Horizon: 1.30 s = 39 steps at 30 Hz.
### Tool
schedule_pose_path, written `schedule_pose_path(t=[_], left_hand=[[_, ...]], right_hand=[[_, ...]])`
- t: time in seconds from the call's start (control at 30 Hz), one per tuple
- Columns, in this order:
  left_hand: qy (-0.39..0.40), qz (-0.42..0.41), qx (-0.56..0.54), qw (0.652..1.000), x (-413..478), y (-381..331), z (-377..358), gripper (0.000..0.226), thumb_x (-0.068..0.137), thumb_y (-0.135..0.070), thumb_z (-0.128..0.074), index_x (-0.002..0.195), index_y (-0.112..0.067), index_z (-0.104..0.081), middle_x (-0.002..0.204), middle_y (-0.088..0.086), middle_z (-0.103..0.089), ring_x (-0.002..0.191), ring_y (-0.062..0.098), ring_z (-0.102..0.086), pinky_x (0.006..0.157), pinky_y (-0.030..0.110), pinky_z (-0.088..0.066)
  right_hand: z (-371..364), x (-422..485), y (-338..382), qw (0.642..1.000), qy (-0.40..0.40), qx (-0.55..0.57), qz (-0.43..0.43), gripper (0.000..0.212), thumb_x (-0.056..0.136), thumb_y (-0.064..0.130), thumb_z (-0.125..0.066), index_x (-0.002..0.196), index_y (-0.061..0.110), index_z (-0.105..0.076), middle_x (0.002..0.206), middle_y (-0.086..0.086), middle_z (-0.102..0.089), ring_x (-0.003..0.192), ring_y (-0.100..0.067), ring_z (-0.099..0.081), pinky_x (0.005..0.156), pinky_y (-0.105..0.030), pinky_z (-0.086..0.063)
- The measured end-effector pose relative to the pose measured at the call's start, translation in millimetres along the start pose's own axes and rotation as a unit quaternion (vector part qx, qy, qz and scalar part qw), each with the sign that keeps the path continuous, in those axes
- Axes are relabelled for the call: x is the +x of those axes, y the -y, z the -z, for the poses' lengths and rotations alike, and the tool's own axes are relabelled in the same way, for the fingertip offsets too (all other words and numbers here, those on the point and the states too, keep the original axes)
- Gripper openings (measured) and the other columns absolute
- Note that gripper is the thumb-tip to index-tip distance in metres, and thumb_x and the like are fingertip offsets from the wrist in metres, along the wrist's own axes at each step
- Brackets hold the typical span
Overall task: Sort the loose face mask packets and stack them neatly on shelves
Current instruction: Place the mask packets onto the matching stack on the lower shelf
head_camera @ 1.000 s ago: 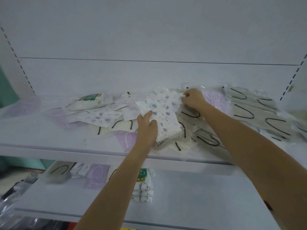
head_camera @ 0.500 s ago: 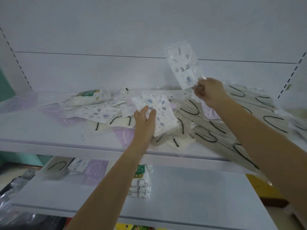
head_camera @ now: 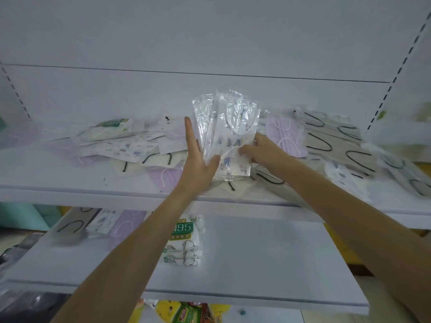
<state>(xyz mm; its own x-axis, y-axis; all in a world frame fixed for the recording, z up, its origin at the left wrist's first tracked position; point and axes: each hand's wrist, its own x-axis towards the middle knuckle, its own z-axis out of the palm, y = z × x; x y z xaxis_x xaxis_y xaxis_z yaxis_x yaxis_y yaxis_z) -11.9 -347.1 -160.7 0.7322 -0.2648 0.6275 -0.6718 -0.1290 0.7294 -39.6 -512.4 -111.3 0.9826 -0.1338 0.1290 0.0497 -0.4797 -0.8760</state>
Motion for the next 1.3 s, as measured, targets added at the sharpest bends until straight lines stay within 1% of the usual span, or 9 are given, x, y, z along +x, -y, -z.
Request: schedule_pose_path(t=[0.1, 0.17, 0.23, 0.4, 0.57, 0.83, 1.0, 1.13, 1.3], left_hand=[[0.057, 0.012, 0.025, 0.998, 2.6, -2.9, 0.5, 0.088, 0.093, 0.001, -0.05, 0.147, -0.013, 0.018, 0.157, -0.006, 0.005, 0.142, 0.009, -0.018, 0.113, 0.017, -0.02], [0.09, 0.03, 0.057, 0.994, 5.1, -4.8, -0.2, 0.086, 0.094, -0.001, -0.047, 0.147, -0.016, 0.019, 0.144, -0.008, -0.031, 0.104, 0.013, -0.052, 0.093, 0.023, -0.04], [0.117, 0.043, 0.105, 0.987, 9.8, -7.6, -1.4, 0.089, 0.094, -0.007, -0.048, 0.146, -0.019, 0.023, 0.113, 0.005, -0.054, 0.075, 0.019, -0.053, 0.072, 0.025, -0.044], [0.142, 0.044, 0.128, 0.981, 29.2, -31.1, 3.0, 0.095, 0.094, -0.02, -0.055, 0.147, -0.019, 0.024, 0.156, 0.006, -0.024, 0.133, 0.014, -0.04, 0.107, 0.025, -0.033], [0.081, 0.062, 0.009, 0.995, 14.5, -49.5, 13.6, 0.086, 0.092, -0.001, -0.046, 0.149, -0.024, 0.015, 0.158, -0.004, -0.011, 0.116, -0.013, -0.037, 0.091, 0.002, -0.034], [0.016, 0.108, -0.062, 0.992, -72.5, -43.4, 78.2, 0.09, 0.082, 0.002, -0.045, 0.151, -0.025, 0.007, 0.158, 0.002, -0.013, 0.144, 0.018, -0.02, 0.115, 0.049, -0.026], [-0.006, 0.13, -0.091, 0.987, -158.3, -11.5, 148.9, 0.079, 0.09, 0.008, -0.043, 0.149, -0.016, 0.003, 0.155, 0.01, -0.021, 0.14, 0.017, -0.03, 0.111, 0.041, -0.035], [-0.013, 0.211, -0.095, 0.973, -215.0, 33.6, 205.3, 0.076, 0.091, 0.015, -0.044, 0.147, -0.019, -0.005, 0.151, 0.009, -0.03, 0.136, 0.019, -0.038, 0.108, 0.038, -0.039], [-0.042, 0.386, -0.095, 0.917, -253.0, 99.5, 251.8, 0.066, 0.089, 0.012, -0.049, 0.143, -0.018, -0.024, 0.135, 0.004, -0.05, 0.126, 0.021, -0.049, 0.086, 0.021, -0.052]], right_hand=[[1.2, -4.8, 0.5, 0.998, 0.011, 0.053, 0.038, 0.024, 0.091, 0.001, -0.047, 0.105, 0.02, -0.051, 0.11, -0.002, -0.063, 0.096, -0.015, -0.062, 0.078, -0.025, -0.053], [-1.9, -10.1, 0.0, 0.997, -0.022, 0.035, 0.065, 0.026, 0.091, 0.0, -0.045, 0.109, 0.019, -0.048, 0.1, 0.005, -0.06, 0.088, -0.006, -0.06, 0.068, -0.014, -0.051], [-3.0, -13.5, -2.5, 0.994, -0.065, 0.011, 0.082, 0.026, 0.091, 0.002, -0.045, 0.113, 0.016, -0.046, 0.095, 0.005, -0.056, 0.083, -0.008, -0.056, 0.068, -0.017, -0.048], [6.4, -22.6, 1.4, 0.979, -0.15, 0.068, 0.123, 0.03, 0.09, 0.003, -0.042, 0.117, 0.015, -0.046, 0.103, 0.003, -0.059, 0.092, -0.013, -0.057, 0.082, -0.026, -0.048], [-3.4, -36.6, 12.4, 0.972, -0.115, 0.122, 0.166, 0.035, 0.09, 0.002, -0.041, 0.119, 0.021, -0.042, 0.101, 0.015, -0.058, 0.082, 0.013, -0.058, 0.066, -0.008, -0.048], [-89.5, -81.9, 31.5, 0.968, -0.035, 0.128, 0.213, 0.037, 0.088, 0.001, -0.037, 0.121, 0.018, -0.038, 0.107, 0.018, -0.046, 0.092, 0.022, -0.045, 0.082, 0.0, -0.037], [-181.8, -112.5, 28.1, 0.964, 0.059, 0.114, 0.232, 0.047, 0.086, 0.001, -0.037, 0.132, 0.009, -0.03, 0.099, 0.021, -0.046, 0.083, 0.019, -0.05, 0.072, -0.001, -0.041], [-270.1, -132.7, 4.1, 0.97, 0.116, 0.083, 0.197, 0.053, 0.092, 0.009, -0.04, 0.141, 0.003, -0.023, 0.099, 0.014, -0.051, 0.082, -0.004, -0.058, 0.071, -0.022, -0.051], [-365.3, -142.6, -25.6, 0.984, 0.157, 0.087, 0.003, 0.047, 0.095, 0.006, -0.044, 0.139, 0.017, -0.031, 0.112, -0.014, -0.06, 0.099, -0.034, -0.059, 0.061, -0.016, -0.047]])
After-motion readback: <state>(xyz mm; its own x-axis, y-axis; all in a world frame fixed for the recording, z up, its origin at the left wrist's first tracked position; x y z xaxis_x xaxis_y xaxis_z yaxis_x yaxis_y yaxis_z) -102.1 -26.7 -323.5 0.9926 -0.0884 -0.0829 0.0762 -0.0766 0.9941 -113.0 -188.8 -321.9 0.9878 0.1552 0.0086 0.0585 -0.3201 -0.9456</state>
